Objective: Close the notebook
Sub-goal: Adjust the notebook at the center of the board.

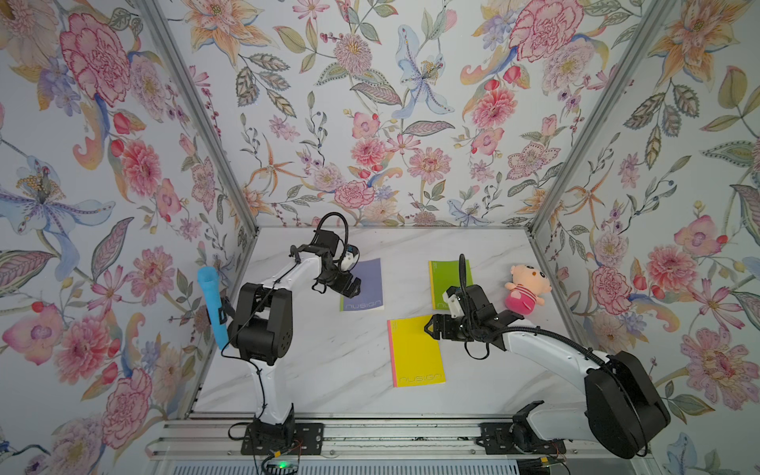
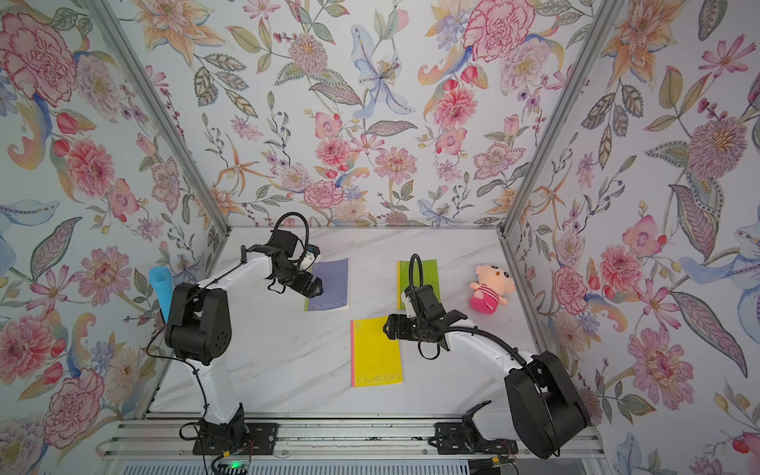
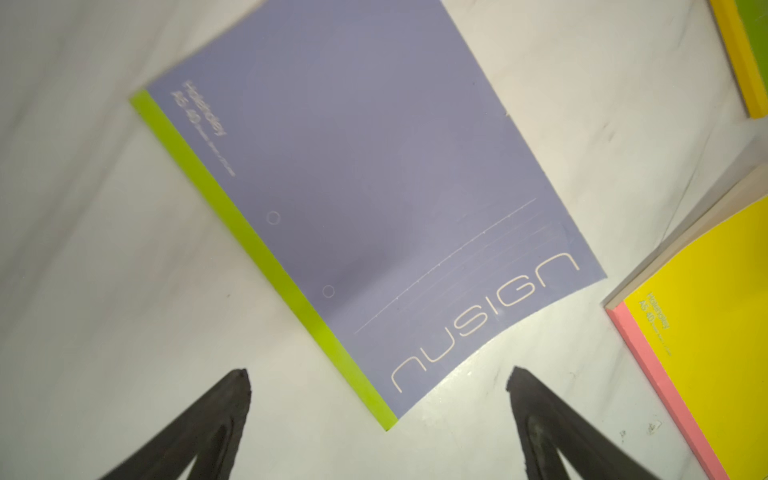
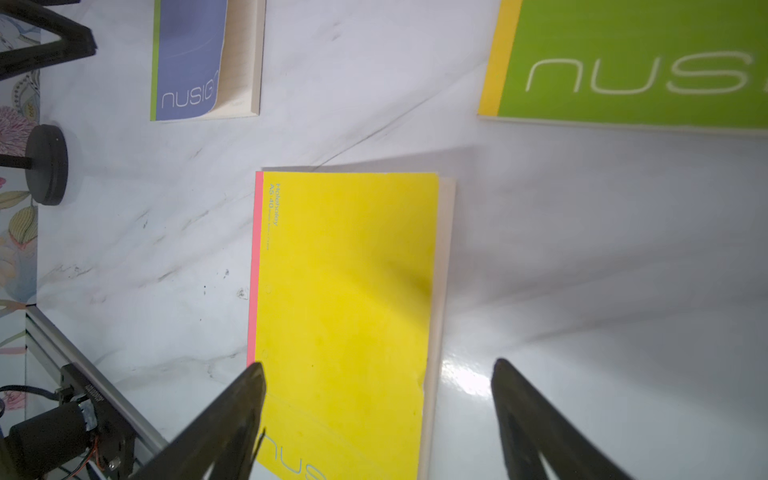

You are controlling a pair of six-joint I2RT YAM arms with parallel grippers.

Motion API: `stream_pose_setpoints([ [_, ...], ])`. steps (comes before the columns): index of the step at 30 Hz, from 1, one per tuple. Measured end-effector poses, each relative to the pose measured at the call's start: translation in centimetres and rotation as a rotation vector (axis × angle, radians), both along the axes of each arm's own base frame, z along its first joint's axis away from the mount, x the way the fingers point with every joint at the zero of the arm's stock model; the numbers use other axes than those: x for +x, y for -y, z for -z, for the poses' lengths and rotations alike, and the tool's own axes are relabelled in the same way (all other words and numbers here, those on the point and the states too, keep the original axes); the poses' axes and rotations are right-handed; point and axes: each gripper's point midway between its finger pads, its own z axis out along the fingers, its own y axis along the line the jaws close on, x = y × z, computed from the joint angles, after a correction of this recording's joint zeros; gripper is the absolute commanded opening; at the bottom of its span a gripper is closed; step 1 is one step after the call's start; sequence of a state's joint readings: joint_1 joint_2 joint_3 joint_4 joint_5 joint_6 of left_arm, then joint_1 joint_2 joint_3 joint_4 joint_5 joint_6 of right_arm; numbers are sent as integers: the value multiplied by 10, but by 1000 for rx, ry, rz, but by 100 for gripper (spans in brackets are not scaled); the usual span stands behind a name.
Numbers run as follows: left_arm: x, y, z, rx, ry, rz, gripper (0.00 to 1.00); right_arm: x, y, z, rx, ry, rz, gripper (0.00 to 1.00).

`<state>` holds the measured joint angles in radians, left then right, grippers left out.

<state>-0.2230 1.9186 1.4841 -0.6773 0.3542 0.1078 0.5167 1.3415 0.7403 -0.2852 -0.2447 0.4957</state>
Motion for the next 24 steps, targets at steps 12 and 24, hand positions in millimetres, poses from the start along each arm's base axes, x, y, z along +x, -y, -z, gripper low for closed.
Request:
stream_pose_setpoints([
  [12, 3, -24, -11, -14, 69, -55, 100, -3, 12, 4, -9, -21, 24, 88],
  [24, 11, -45, -10, -20, 106, -104, 100, -39, -16, 45, -16, -120, -43, 89],
])
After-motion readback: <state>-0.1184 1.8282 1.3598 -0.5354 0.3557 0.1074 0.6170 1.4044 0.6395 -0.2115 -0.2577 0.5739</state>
